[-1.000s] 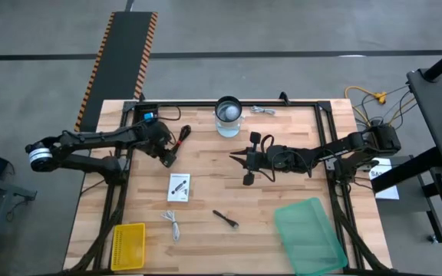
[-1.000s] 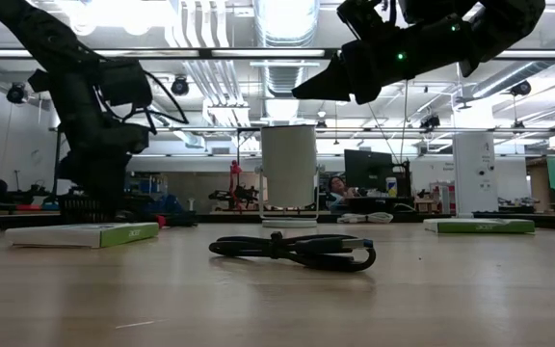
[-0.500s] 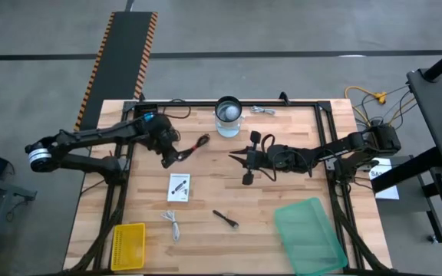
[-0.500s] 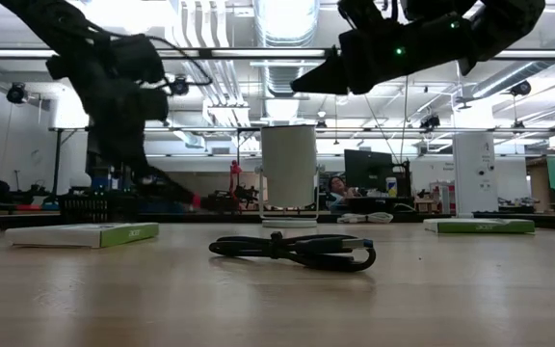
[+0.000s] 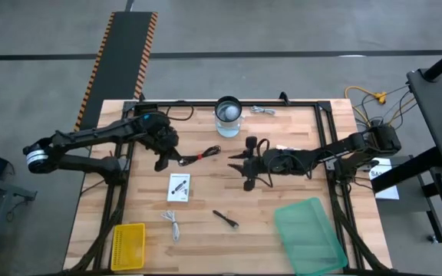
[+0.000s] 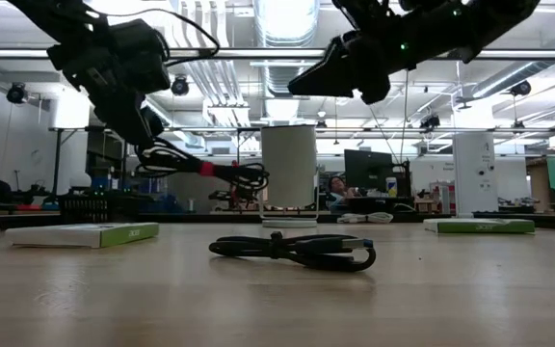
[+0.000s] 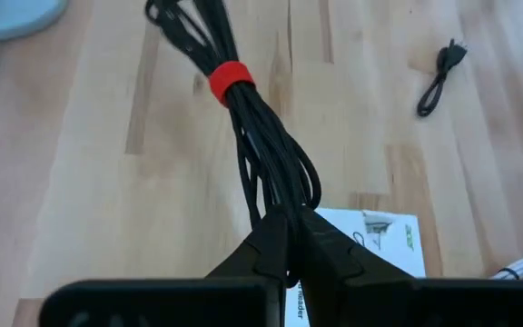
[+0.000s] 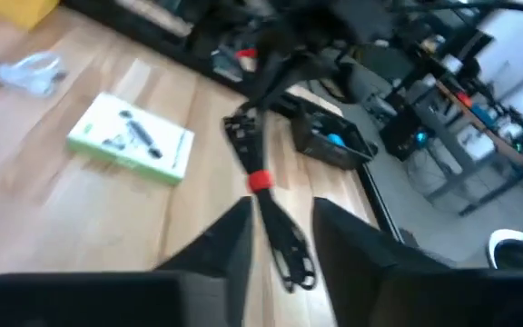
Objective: Pick and place items into bin
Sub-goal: Put the top black usb cable into the green bin, then put the right white card reader box into the yellow bin
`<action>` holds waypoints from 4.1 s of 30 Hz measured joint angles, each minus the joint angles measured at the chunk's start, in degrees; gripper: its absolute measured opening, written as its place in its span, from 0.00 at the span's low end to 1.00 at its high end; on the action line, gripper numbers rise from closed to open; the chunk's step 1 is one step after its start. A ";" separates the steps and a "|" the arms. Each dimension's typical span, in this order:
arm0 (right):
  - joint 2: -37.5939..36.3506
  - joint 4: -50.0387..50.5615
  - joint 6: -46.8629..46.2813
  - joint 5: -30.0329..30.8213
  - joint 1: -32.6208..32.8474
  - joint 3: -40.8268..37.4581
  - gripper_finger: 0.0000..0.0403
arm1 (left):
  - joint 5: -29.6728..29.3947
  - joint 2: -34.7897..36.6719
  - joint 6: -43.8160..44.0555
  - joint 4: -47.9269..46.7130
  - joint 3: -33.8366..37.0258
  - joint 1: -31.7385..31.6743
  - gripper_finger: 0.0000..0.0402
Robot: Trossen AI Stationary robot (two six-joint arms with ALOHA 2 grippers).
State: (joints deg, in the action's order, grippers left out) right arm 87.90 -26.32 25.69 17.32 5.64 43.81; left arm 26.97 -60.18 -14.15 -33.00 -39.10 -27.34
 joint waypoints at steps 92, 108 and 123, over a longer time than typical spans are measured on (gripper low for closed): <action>-7.30 111.11 -85.20 -27.02 17.65 37.78 0.03 | 9.60 -0.53 0.22 17.56 -3.71 3.72 0.52; -7.28 113.72 -119.86 -45.63 32.64 40.18 0.03 | 9.65 -0.53 0.22 17.56 -3.67 3.72 0.52; -7.22 109.97 -129.72 -45.39 36.49 40.14 0.20 | 6.70 -0.53 0.20 17.56 -3.67 3.72 0.52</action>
State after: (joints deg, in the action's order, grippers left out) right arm 80.68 83.65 -104.03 -28.08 42.13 83.94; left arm 33.67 -60.71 -13.95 -15.44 -42.76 -23.62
